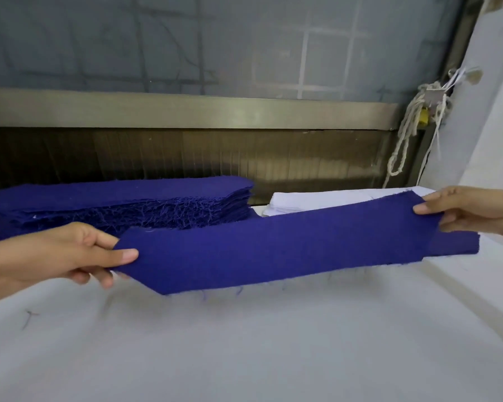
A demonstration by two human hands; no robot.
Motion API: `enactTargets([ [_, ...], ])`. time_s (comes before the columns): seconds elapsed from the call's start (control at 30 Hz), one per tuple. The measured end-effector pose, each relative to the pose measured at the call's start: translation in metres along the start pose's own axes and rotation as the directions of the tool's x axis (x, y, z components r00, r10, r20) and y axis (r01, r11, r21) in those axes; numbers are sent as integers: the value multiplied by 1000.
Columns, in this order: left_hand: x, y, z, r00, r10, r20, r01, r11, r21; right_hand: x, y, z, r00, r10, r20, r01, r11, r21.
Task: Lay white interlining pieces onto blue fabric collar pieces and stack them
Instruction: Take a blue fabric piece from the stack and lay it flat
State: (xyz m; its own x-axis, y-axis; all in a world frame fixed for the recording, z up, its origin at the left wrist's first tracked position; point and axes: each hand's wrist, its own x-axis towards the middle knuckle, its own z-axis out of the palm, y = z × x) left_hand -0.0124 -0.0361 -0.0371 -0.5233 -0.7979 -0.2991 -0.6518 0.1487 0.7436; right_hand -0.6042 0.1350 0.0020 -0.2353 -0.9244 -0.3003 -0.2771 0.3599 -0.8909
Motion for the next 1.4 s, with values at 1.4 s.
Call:
enactTargets([
  [1.4, 154, 139, 174, 998, 21, 59, -8, 976, -220, 77, 118, -98, 619, 58, -783, -133, 991, -32],
])
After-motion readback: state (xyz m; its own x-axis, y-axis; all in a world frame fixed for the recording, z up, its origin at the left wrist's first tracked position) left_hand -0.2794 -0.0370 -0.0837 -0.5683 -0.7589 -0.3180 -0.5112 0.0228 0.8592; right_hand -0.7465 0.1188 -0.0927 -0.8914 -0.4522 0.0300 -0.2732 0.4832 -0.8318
